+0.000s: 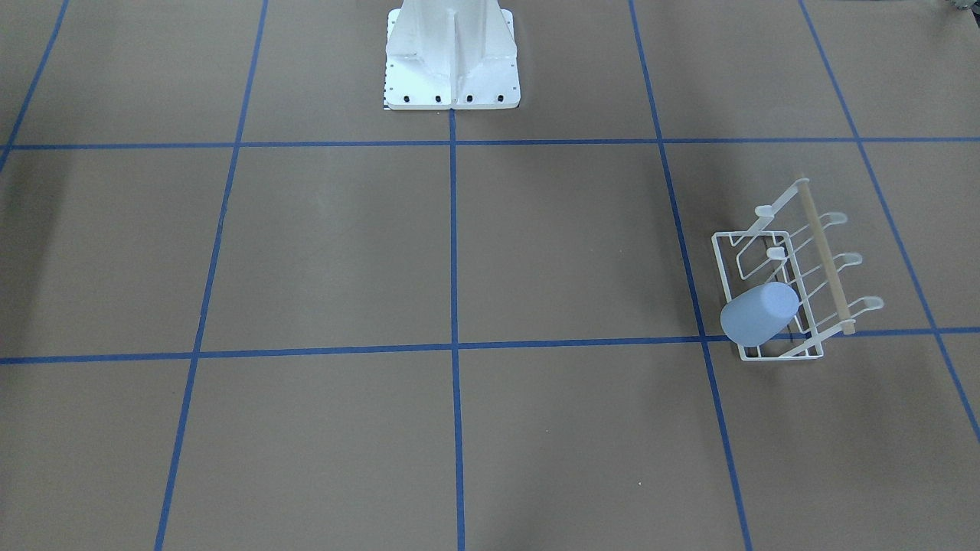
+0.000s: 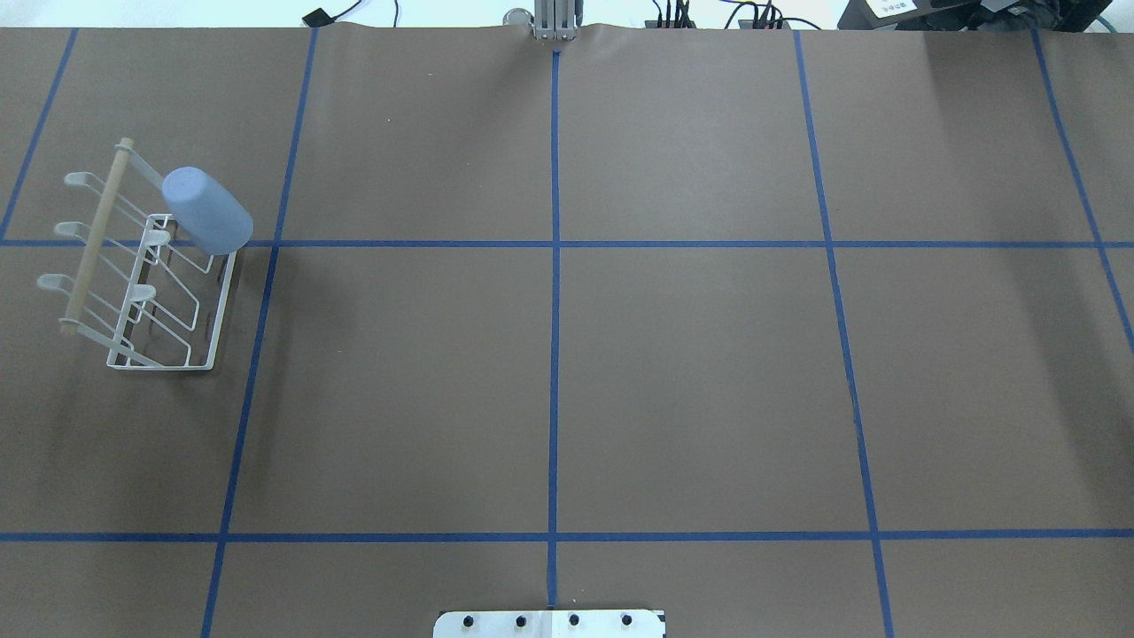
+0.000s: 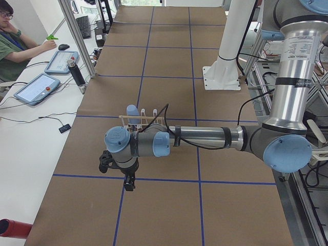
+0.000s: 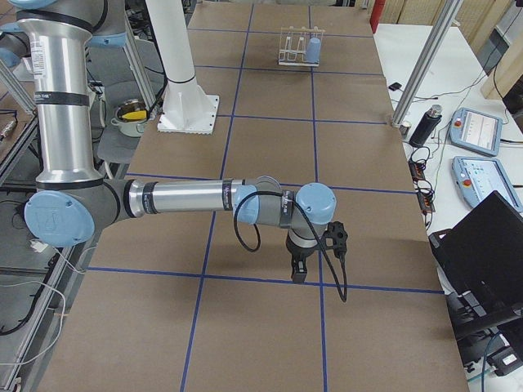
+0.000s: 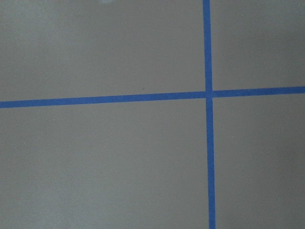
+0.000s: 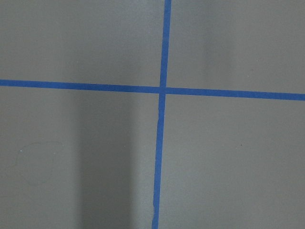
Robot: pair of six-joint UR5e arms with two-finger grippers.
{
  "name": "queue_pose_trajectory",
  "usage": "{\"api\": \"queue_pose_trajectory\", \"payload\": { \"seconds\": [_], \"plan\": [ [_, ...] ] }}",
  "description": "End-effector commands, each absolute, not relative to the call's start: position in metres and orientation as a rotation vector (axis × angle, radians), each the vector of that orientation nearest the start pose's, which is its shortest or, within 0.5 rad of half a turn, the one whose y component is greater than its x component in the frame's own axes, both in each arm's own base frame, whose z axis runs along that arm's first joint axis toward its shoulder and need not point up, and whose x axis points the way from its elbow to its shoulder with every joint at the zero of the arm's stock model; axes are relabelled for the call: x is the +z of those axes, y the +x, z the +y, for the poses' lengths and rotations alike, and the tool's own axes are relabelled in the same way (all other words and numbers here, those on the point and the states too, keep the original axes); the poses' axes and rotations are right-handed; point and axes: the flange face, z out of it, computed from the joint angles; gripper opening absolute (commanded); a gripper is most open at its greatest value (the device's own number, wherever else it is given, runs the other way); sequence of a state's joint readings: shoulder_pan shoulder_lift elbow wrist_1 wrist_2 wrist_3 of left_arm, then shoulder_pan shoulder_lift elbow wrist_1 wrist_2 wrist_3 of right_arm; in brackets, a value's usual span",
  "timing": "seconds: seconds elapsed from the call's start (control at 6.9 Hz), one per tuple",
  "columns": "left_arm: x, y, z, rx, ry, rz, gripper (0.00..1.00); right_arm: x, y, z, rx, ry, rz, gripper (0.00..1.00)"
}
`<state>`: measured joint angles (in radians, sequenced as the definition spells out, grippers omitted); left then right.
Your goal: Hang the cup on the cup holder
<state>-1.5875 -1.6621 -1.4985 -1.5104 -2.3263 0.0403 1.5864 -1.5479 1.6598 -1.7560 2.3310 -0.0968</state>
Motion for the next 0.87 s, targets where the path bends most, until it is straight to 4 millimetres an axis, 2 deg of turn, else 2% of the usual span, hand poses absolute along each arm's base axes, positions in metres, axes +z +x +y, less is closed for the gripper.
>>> {"api": "queue_pose_trajectory", "payload": {
  "seconds": [0.0, 0.72],
  "plan": [
    [0.6490, -0.0740, -0.5281, -0.010, -0.014, 0.755, 0.99, 0.6129, 0.0743, -0.4916, -0.042, -0.049, -0.735, 1.00],
    [0.6491, -0.0741, -0.5276, -0.005, -0.011, 0.754, 0.99, 0.6176, 0.0735, -0.4879, -0.043, -0.048, -0.746, 1.00]
  ]
}}
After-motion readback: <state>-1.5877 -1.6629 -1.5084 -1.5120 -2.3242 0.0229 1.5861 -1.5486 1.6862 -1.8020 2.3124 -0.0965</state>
